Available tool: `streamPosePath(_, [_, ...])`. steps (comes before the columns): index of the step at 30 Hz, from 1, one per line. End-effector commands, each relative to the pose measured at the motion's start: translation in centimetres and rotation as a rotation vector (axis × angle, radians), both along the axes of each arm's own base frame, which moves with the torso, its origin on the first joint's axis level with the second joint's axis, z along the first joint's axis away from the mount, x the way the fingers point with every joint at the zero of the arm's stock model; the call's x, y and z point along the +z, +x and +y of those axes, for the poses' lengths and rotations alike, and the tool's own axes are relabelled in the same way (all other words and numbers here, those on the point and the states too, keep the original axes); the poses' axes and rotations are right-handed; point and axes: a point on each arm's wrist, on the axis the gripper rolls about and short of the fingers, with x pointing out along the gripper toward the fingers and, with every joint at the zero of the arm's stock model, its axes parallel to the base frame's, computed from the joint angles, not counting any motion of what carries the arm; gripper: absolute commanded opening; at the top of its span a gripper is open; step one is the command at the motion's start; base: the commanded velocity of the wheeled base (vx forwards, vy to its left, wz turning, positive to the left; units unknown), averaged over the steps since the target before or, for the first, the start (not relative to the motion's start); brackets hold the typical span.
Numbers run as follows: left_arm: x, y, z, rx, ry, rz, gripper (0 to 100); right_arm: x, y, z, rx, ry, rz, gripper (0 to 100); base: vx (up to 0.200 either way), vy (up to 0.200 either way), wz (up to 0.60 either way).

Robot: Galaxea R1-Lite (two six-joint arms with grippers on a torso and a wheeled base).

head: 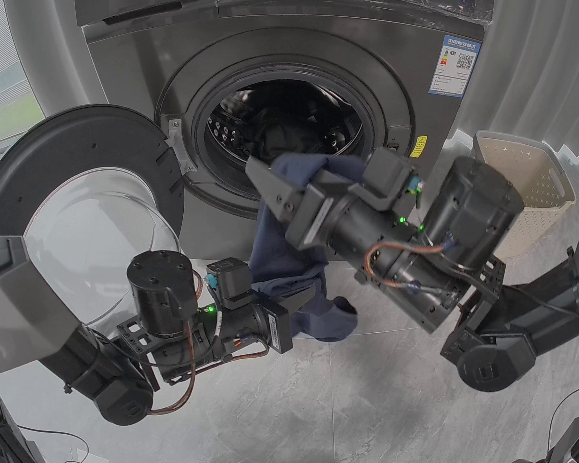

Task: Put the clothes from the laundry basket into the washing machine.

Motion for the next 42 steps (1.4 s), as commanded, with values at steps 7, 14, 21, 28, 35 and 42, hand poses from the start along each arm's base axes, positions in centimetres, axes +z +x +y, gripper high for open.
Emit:
streamPosePath(7, [4.4,-3.6,2.2,-0.011,-0.079,-0.094,0,-4.4,-0.5,-4.8,-0.036,-0.128,0.031,100,0.0,0.0,0.0])
streamPosePath(14, [5.7,-3.9,2.8,0.018,-0.119,-0.131,0,-4.7,-0.2,-7.9,-0.116,-0.133,0.038,100,0.0,0.0,0.0])
streamPosePath(21, [7.6,-4.7,4.0,0.034,-0.165,-0.172,0,-6.1,-0.5,-11.2,-0.165,-0.19,0.087,100,0.0,0.0,0.0])
streamPosePath(28, [8.9,-5.4,4.6,0.031,-0.198,-0.211,0,-9.3,-1.4,-13.3,-0.143,-0.31,0.179,100,0.0,0.0,0.0])
streamPosePath(35, [9.4,-5.6,4.7,0.037,-0.211,-0.226,0,-11.7,-3.6,-14.0,-0.049,-0.381,0.241,100,0.0,0.0,0.0])
streamPosePath(42, [9.1,-5.4,4.6,0.043,-0.2,-0.213,0,-13.6,-3.0,-13.0,-0.024,-0.392,0.265,100,0.0,0.0,0.0])
